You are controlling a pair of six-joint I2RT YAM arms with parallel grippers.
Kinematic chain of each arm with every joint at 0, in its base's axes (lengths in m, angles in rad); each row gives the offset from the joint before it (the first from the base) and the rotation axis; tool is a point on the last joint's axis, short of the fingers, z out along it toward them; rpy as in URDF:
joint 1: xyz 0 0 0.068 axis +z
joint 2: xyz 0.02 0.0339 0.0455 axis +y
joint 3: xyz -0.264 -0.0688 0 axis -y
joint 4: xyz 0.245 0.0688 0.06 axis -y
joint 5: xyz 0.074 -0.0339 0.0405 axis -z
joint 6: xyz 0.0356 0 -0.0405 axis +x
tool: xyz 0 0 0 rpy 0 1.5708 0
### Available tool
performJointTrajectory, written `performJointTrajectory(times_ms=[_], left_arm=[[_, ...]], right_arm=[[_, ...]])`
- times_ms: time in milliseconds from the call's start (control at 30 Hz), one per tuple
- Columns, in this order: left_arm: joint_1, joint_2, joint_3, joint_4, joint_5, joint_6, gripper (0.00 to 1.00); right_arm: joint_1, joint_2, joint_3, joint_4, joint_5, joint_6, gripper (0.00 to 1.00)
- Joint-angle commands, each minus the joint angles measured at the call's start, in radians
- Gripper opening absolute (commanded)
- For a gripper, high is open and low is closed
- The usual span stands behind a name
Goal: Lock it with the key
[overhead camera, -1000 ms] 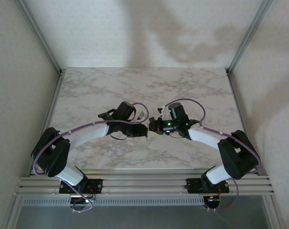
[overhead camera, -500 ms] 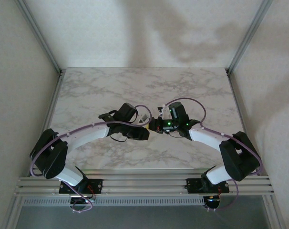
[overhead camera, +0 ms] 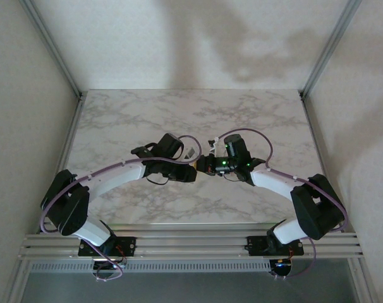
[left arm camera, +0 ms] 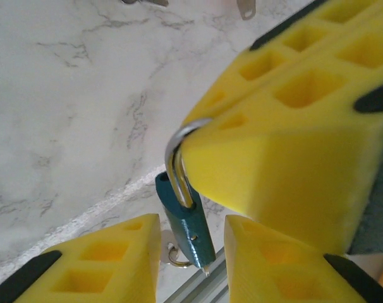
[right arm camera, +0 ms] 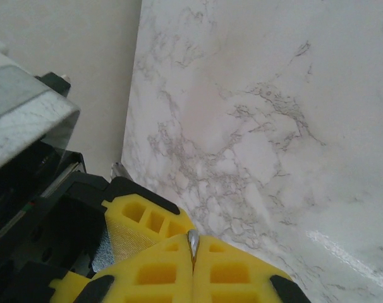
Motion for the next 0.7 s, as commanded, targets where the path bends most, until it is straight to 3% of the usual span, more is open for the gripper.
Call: performJointTrajectory(times_ms=[0,667], left_arm=[[0.003,0.009,0.042,-0.037,-0.054,0.008,0.32],[0.001,0.009,0.002,-0.01,0.009,0.012,0.13]], right_arm=[[0.006,-0.022,-0.005,0.038,-0.035,0.012,0.0],[0.008,-0.014,-0.004,0.044,-0.038,0.02,0.0]])
